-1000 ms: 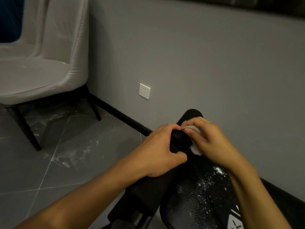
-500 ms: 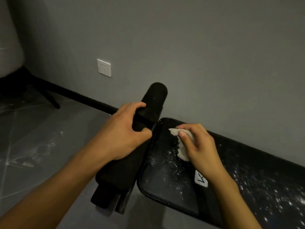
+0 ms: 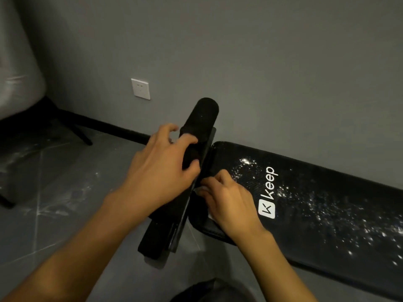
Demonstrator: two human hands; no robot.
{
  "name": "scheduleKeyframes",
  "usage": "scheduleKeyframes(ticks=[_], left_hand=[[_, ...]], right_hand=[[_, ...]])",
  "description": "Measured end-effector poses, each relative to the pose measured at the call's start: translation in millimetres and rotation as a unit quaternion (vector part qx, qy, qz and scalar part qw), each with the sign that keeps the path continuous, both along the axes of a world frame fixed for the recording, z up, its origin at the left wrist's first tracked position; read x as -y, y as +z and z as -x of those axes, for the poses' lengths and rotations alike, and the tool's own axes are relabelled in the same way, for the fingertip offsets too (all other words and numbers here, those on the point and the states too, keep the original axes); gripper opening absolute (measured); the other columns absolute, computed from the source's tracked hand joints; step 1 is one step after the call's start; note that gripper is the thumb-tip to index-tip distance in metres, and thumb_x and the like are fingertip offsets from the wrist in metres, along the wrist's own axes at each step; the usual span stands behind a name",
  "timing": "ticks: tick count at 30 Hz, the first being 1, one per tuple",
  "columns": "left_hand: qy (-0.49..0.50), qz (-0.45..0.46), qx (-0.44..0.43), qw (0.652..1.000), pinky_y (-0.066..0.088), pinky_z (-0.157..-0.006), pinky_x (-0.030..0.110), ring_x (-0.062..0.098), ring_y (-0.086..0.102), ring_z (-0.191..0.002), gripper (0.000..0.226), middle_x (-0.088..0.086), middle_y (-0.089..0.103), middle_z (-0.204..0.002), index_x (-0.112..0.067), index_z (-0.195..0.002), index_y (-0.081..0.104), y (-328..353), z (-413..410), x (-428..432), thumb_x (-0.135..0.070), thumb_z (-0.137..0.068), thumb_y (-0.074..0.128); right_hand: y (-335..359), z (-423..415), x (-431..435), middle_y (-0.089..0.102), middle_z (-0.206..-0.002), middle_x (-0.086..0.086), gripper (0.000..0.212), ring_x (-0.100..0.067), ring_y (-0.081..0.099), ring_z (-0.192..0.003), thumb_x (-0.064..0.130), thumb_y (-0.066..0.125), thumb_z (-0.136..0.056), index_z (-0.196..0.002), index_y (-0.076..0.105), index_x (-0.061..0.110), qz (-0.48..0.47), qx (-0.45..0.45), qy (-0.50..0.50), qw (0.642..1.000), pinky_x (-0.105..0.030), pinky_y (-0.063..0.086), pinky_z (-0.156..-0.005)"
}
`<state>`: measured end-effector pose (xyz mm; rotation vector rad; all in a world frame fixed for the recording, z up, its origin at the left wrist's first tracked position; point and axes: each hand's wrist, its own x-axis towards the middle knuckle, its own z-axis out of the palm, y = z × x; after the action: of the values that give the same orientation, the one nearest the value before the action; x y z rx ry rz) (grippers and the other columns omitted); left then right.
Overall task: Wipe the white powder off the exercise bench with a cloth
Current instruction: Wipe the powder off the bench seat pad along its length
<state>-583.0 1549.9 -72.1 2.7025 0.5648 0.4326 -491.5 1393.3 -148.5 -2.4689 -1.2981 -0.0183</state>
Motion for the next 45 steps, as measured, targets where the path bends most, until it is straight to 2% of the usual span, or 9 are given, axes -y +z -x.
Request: scheduleKeyframes(ticks=[5,10,14,17,23,29,33,39,45], left_hand=[[-0.003,0.008,-0.032,0.999,0.050,-0.102,0.039,0.015,0.026,-0.144,0.074,-0.013,-0.001,-0.162,-0.058,-0.146,0.017,-17.4,52.8,33.8,-0.056,-0.087,0.061],[-0.004,-0.007,0.016,1.000,0.054,-0.096,0.046,0.023,0.033,-0.140,0.070,-0.006,0.009,-0.164,-0.057,-0.142,0.035,-31.0,52.5,29.5,-0.042,-0.083,0.070],[-0.010,-0.016,0.018,1.000,0.057,-0.088,0.046,0.026,0.039,-0.136,0.070,-0.004,0.014,-0.164,-0.056,-0.139,0.038,-37.3,53.5,27.0,-0.041,-0.079,0.071],[-0.016,-0.017,0.021,1.000,0.058,-0.086,0.046,0.027,0.040,-0.136,0.071,-0.003,0.017,-0.164,-0.055,-0.137,0.042,-39.0,53.2,25.3,-0.040,-0.076,0.075],[-0.012,-0.028,0.041,0.999,0.051,-0.089,0.039,0.027,0.041,-0.136,0.066,-0.002,0.020,-0.163,-0.052,-0.136,0.047,-40.8,53.3,26.3,-0.041,-0.075,0.071],[-0.046,-0.023,0.055,0.997,0.047,-0.091,0.039,0.034,0.047,-0.130,0.055,0.008,0.030,-0.159,-0.039,-0.127,0.062,-45.1,56.0,21.0,-0.037,-0.073,0.072],[-0.065,-0.011,0.065,0.996,0.050,-0.094,0.041,0.033,0.046,-0.132,0.052,0.008,0.028,-0.160,-0.037,-0.126,0.064,-43.8,57.9,18.7,-0.037,-0.074,0.070],[-0.055,-0.014,0.082,0.995,0.050,-0.094,0.040,0.031,0.047,-0.132,0.051,0.006,0.028,-0.162,-0.037,-0.127,0.063,-47.8,59.8,21.9,-0.036,-0.077,0.071],[-0.045,-0.011,0.104,0.993,0.054,-0.093,0.044,0.030,0.049,-0.131,0.050,0.004,0.030,-0.161,-0.036,-0.126,0.064,-50.1,59.9,24.5,-0.033,-0.078,0.074]], right_hand=[[1.7,-5.8,0.5,0.052,-0.112,0.005,0.025,-0.024,0.064,-0.093,0.042,0.051,-0.098,-0.119,0.060,0.032,0.052,0.011,0.053,0.997,-0.037,0.050,-0.069],[-1.8,-22.9,-15.7,0.056,-0.109,0.003,0.024,-0.025,0.064,-0.092,0.039,0.048,-0.101,-0.117,0.063,0.031,0.017,0.018,-0.031,0.999,-0.036,0.050,-0.068],[-3.5,-7.3,2.6,0.056,-0.107,0.008,0.030,-0.022,0.064,-0.092,0.039,0.040,-0.095,-0.115,0.062,0.035,0.040,-0.026,0.096,0.994,-0.043,0.054,-0.071],[-2.6,-1.5,20.2,0.055,-0.109,0.013,0.022,-0.018,0.063,-0.096,0.042,0.048,-0.098,-0.117,0.060,0.042,0.066,-0.037,0.134,0.988,-0.041,0.053,-0.072],[-10.5,-20.4,3.2,0.056,-0.107,0.002,0.031,-0.026,0.064,-0.093,0.044,0.043,-0.101,-0.120,0.062,0.029,0.031,0.041,-0.015,0.999,-0.036,0.050,-0.066],[-11.2,16.6,31.4,0.054,-0.104,0.009,0.021,-0.018,0.061,-0.089,0.040,0.048,-0.098,-0.113,0.060,0.032,0.049,0.004,0.167,0.985,-0.040,0.052,-0.062],[-13.5,1.6,3.2,0.055,-0.107,0.003,0.021,-0.024,0.063,-0.092,0.036,0.053,-0.098,-0.115,0.064,0.027,0.030,0.045,0.046,0.997,-0.035,0.048,-0.061],[-13.6,20.3,48.8,0.053,-0.100,0.011,0.030,-0.015,0.062,-0.086,0.048,0.036,-0.099,-0.107,0.062,0.033,0.036,0.022,0.120,0.992,-0.035,0.051,-0.061],[-16.3,1.2,78.1,0.056,-0.100,0.012,0.025,-0.016,0.063,-0.082,0.049,0.044,-0.099,-0.107,0.064,0.035,-0.009,0.033,-0.032,0.999,-0.034,0.052,-0.058]])
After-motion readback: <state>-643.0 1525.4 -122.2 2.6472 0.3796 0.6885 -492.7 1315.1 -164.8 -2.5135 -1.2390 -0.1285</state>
